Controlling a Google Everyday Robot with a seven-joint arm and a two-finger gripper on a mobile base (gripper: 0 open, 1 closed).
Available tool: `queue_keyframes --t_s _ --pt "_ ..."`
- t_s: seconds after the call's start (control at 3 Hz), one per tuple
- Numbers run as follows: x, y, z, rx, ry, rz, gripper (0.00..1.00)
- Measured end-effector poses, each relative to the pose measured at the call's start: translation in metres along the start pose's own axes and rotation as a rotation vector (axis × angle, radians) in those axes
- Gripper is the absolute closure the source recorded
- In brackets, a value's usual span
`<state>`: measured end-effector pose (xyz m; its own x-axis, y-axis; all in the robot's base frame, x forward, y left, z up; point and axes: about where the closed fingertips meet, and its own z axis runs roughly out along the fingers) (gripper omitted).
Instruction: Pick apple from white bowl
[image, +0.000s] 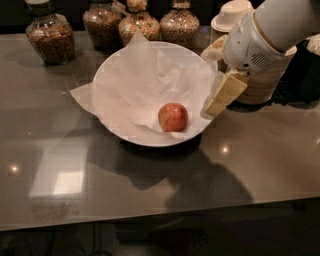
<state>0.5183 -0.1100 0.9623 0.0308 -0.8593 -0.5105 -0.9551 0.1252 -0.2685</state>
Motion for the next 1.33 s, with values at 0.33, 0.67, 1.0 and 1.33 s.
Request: queue_keyframes --t_s 0.33,0.67,1.0,1.33 --pt "-0.008 -0.003 0.016 -0.029 -0.022 -0.004 0.19" --pt "-0.012 -0.002 0.026 -0.054 -0.039 -0.002 0.17" --pt "-0.012 0.001 0.04 -0.094 -0.056 0.003 0.17" --pt "-0.011 0.002 0.054 -0.126 -0.073 0.004 0.19"
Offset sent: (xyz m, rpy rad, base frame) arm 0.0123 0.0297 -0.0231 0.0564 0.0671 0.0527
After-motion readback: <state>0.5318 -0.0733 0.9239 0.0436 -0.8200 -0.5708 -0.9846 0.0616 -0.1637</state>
